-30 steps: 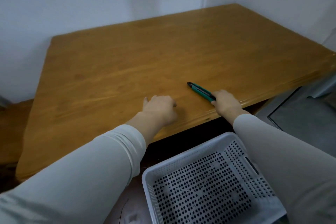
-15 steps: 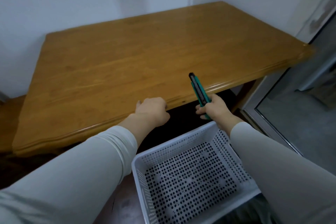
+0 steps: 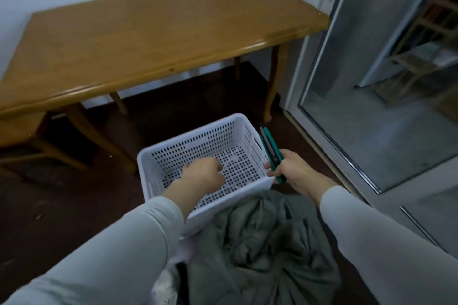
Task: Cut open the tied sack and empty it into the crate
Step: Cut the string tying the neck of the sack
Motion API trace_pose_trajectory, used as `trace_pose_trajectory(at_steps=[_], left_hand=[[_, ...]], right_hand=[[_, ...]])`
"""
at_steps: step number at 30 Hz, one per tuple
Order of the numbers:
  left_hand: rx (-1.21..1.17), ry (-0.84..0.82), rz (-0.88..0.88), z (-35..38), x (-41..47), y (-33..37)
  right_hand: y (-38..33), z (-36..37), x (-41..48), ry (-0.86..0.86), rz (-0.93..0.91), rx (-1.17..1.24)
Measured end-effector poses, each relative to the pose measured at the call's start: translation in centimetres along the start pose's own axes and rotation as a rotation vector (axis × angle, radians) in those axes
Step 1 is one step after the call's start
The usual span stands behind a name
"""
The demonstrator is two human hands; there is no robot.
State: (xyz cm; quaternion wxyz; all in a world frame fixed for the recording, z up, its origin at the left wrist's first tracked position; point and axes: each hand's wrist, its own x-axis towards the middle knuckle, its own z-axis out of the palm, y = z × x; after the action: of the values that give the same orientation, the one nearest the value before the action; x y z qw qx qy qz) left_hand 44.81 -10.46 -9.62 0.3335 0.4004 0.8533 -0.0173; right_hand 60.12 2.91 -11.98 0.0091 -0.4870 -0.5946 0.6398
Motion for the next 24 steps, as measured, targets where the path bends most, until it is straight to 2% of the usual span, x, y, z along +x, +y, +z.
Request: trace_pose_trajectory(at_steps=[6, 9, 13, 16, 19, 22, 24], left_hand=[[0.030, -0.109, 0.058, 9.1, -0.1, 3.2], [0.066, -0.101, 0.104, 13.4, 1.6, 3.6], [0.065, -0.140, 0.177, 20.8, 4.4, 3.0], [0.120, -0.207, 0.218, 25.3, 6.2, 2.3], [0.120, -0.188, 0.297, 27.8, 8.0, 2.2], [0.112, -0.110, 0.323, 29.3, 10.5, 2.4], [0.122, -0.001, 0.348, 29.9, 12.4, 2.8]], right_hand=[[10.5, -2.5, -1.6, 0.030, 0.022, 0.108], [15.7, -2.1, -0.6, 0.078, 0.016, 0.190], [22.4, -2.0, 1.6, 0.308, 0.030, 0.240], [26.6, -2.9, 2.3, 0.541, 0.101, 0.036], [30.6, -3.3, 2.9, 0.695, 0.190, -0.070], [34.0, -2.8, 4.3, 0.732, 0.242, 0.068], [36.1, -2.4, 6.1, 0.735, 0.253, 0.134]])
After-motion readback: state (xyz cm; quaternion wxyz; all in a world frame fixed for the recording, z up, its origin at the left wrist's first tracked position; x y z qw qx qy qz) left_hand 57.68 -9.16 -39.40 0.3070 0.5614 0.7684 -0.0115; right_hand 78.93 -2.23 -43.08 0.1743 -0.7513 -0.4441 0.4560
